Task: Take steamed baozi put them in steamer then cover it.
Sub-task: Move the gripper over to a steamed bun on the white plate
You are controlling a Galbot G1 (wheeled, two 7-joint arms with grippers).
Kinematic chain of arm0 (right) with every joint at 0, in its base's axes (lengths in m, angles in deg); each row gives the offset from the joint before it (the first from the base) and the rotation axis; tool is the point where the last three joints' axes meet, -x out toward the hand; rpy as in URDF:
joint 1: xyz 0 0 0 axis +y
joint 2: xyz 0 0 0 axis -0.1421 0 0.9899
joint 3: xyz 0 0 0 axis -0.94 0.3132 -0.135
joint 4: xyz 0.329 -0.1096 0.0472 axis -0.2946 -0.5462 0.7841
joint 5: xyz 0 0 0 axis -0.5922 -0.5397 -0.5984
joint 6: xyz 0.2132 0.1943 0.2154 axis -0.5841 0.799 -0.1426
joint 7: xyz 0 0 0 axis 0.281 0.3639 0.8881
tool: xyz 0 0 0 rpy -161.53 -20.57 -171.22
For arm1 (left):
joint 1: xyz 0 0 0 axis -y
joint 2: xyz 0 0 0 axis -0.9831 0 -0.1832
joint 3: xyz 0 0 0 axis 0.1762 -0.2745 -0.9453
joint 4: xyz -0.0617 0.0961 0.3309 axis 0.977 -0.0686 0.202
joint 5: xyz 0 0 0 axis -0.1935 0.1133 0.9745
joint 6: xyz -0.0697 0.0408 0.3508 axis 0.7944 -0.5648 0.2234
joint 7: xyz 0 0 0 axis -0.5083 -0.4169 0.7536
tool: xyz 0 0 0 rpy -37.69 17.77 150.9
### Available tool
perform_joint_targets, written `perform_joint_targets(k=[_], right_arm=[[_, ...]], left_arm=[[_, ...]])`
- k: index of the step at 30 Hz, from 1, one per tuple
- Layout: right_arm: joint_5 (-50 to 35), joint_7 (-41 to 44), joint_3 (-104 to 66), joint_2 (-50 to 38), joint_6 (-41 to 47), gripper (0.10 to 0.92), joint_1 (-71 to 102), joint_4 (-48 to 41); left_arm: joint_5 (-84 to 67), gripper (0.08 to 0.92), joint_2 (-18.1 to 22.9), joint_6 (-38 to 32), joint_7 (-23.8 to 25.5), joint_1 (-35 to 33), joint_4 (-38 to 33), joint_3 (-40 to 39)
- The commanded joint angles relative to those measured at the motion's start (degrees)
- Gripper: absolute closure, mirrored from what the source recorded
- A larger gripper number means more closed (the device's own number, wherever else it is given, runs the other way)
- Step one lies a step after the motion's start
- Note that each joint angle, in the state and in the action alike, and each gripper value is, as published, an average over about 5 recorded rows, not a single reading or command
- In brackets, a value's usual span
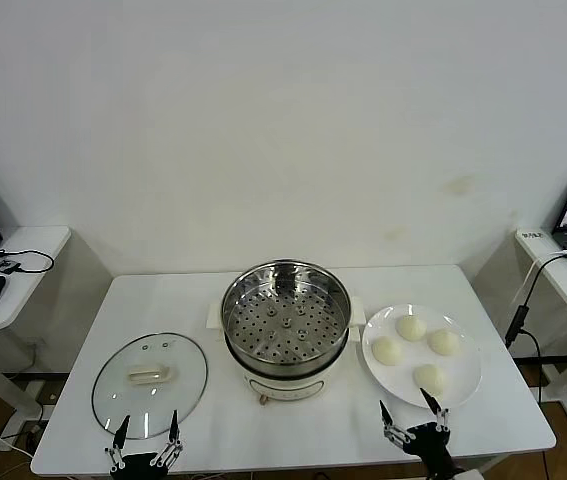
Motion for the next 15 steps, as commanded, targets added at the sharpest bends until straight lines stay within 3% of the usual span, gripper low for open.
perform_joint_targets(k=[1, 10, 15], right_arm=[[7.8, 1.2, -4.8, -5.5, 4.6, 0.202, -4.6, 0.8], [24.8, 13.6, -6.7, -21.5, 6.3, 0.203, -17.3, -7.4], [27.4, 21.5, -0.4, -31.6, 7.1, 0.203, -26.4, -13.1]], left_arm=[[3.1, 0.177, -1.1, 5.3, -0.3, 1.4, -0.9, 0.2], [11.3, 0.177, -1.9, 11.6, -2.2, 3.7, -1.9, -0.4], [13.6, 0.177, -1.6, 12.3, -1.4, 4.3, -1.6, -0.7]])
